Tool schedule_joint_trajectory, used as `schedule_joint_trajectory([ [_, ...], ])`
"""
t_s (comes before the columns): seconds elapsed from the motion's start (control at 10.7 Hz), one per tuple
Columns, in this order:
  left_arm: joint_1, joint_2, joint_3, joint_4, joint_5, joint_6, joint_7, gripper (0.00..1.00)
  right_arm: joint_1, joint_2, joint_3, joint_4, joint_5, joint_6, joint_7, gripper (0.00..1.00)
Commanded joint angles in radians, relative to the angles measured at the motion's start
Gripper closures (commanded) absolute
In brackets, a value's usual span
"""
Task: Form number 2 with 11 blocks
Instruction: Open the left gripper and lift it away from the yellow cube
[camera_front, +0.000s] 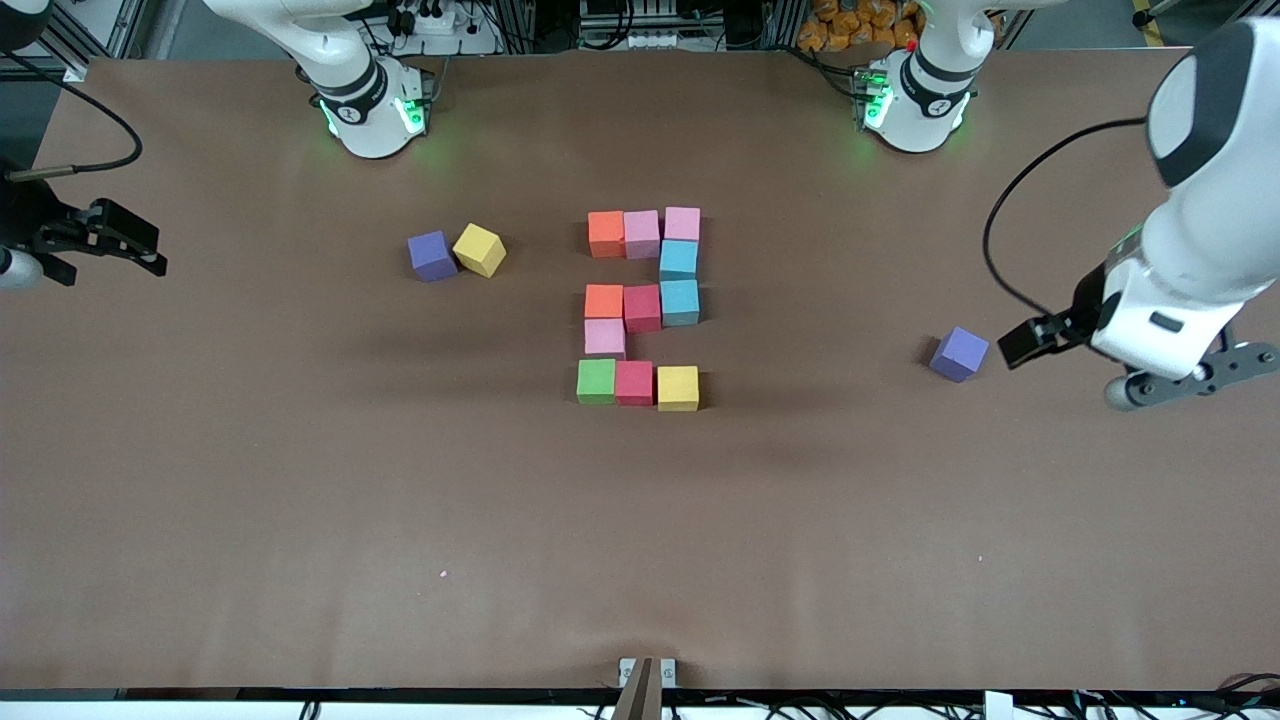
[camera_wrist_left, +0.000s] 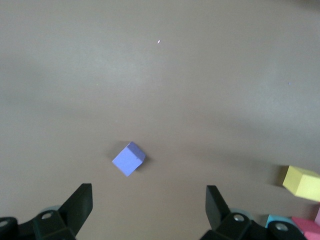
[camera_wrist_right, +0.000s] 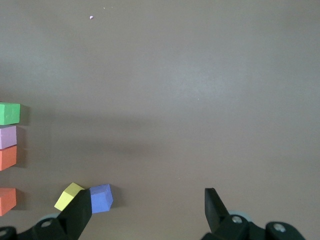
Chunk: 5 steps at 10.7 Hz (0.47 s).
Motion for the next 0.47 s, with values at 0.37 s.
schedule_joint_trajectory([
  [0.37,0.018,-0.211,-0.001,-0.146,-0.037,-0.047,0.060,0.00,-0.007,-0.012,0.008,0.009,0.021,-0.032,-0.016,0.00],
])
